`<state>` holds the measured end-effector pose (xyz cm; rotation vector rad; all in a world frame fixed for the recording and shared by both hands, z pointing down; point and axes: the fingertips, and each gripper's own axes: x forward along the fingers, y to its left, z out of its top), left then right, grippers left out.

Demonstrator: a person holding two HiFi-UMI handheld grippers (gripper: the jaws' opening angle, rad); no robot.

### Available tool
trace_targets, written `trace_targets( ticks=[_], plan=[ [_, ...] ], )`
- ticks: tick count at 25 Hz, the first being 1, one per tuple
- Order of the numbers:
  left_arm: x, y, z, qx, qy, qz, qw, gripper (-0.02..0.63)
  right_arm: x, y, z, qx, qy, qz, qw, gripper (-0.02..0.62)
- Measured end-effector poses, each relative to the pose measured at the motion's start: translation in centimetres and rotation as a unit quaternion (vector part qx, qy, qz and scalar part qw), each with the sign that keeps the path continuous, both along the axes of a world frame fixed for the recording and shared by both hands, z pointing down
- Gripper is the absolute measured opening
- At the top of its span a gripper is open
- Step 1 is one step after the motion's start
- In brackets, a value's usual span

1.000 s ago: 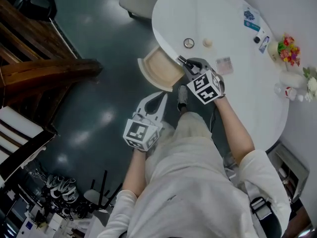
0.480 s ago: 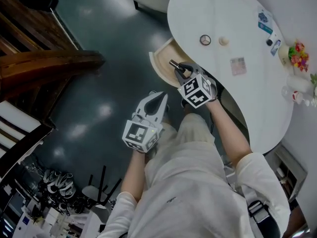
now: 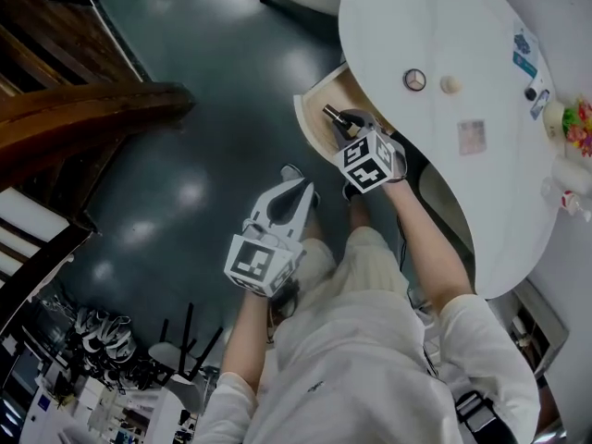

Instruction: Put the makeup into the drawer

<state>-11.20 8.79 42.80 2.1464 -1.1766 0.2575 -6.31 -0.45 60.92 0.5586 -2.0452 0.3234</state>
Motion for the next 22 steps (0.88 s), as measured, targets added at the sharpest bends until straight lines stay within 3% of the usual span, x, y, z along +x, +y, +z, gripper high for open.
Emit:
trace_targets(
  ticks=[8, 15, 22],
  plan=[
    [-1.5, -0.2, 3.4, -0.018, -0.002, -0.009, 0.9998, 0.008, -0.7, -1.1, 7.7, -0.023, 0.029, -0.016, 0.999, 0.092],
    [-1.7, 0.1, 5.6, -0.036, -0.005, -0.016, 0.9992, 0.008, -1.9, -1.5, 13.5, -0.034, 0.060, -0.065, 0.995, 0.092],
    [-1.6, 0.2, 6.8, -0.050, -0.002, -0.021, 0.9985, 0.008, -2.7, -2.3, 17.3, -0.063, 0.075, -0.070, 0.993, 0.092]
  ],
)
